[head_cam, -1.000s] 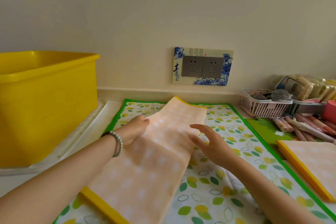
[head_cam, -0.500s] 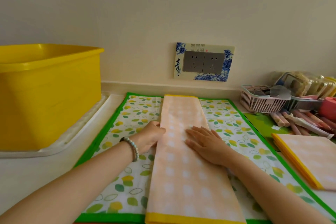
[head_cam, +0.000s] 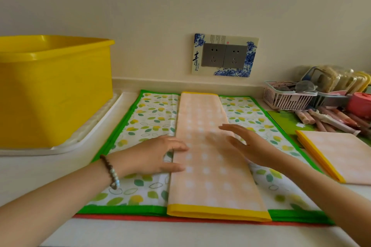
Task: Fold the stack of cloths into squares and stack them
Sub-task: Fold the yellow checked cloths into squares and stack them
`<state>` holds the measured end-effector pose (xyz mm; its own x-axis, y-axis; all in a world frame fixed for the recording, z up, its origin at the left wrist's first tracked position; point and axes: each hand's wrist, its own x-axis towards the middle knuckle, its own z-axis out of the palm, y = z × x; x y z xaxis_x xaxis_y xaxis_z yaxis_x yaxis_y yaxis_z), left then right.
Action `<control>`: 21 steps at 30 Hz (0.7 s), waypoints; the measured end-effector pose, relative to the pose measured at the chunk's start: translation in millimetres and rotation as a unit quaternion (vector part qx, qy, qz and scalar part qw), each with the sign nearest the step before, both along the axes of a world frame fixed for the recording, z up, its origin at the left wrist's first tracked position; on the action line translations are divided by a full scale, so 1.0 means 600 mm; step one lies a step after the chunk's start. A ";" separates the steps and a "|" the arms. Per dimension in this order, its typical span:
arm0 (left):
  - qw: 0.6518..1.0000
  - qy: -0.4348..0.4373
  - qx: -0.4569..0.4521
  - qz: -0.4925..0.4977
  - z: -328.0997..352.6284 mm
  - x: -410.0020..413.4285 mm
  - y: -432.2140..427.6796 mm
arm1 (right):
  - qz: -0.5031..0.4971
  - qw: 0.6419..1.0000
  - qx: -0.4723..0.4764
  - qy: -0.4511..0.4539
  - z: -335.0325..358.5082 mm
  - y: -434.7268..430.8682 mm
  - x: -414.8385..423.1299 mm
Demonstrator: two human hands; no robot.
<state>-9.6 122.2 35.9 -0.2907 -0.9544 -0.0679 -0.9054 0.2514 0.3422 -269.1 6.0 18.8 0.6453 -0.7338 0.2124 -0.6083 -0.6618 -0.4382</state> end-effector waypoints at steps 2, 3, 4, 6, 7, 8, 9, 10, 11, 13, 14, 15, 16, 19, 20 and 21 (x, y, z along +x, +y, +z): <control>0.999 -0.016 0.031 0.001 -0.005 0.003 0.009 | 0.024 0.994 -0.070 0.081 0.003 0.015 -0.034; 0.999 -0.020 0.045 0.001 -0.006 0.005 0.012 | 0.043 0.986 -0.097 0.130 0.004 0.021 -0.049; 0.998 -0.028 0.056 -0.001 -0.008 0.006 0.015 | 0.061 0.978 -0.114 0.163 0.005 0.028 -0.062; 0.996 -0.058 0.068 -0.017 -0.012 0.008 0.017 | 0.090 0.962 -0.173 0.192 0.009 0.040 -0.077; 0.994 -0.076 0.071 -0.026 -0.014 0.007 0.018 | 0.101 0.951 -0.217 0.196 0.011 0.044 -0.083; 0.993 -0.091 0.072 -0.031 -0.016 0.006 0.019 | 0.112 0.939 -0.253 0.204 0.013 0.046 -0.086; 0.992 -0.100 0.071 -0.033 -0.017 0.005 0.020 | 0.128 0.929 -0.276 0.212 0.015 0.047 -0.088; 0.991 -0.107 0.068 -0.034 -0.016 0.005 0.021 | 0.145 0.922 -0.285 0.218 0.015 0.046 -0.089; 0.991 -0.113 0.062 -0.033 -0.015 0.004 0.022 | 0.161 0.916 -0.293 0.220 0.013 0.044 -0.089; 0.991 -0.120 0.046 -0.034 -0.013 0.002 0.026 | 0.185 0.909 -0.300 0.221 0.009 0.039 -0.085; 0.991 -0.124 0.042 -0.035 -0.013 0.003 0.028 | 0.192 0.906 -0.305 0.223 0.007 0.035 -0.083; 0.990 -0.129 0.042 -0.039 -0.014 0.003 0.030 | 0.197 0.905 -0.307 0.220 0.006 0.033 -0.079; 0.989 -0.131 0.050 -0.042 -0.014 0.004 0.032 | 0.198 0.907 -0.303 0.216 0.005 0.031 -0.076; 0.987 -0.127 0.085 -0.056 -0.017 0.009 0.036 | 0.205 0.921 -0.281 0.176 0.004 0.031 -0.069; 0.986 -0.125 0.095 -0.057 -0.018 0.011 0.035 | 0.202 0.927 -0.270 0.163 0.005 0.033 -0.066; 0.985 -0.125 0.105 -0.058 -0.019 0.012 0.034 | 0.199 0.933 -0.259 0.151 0.004 0.033 -0.065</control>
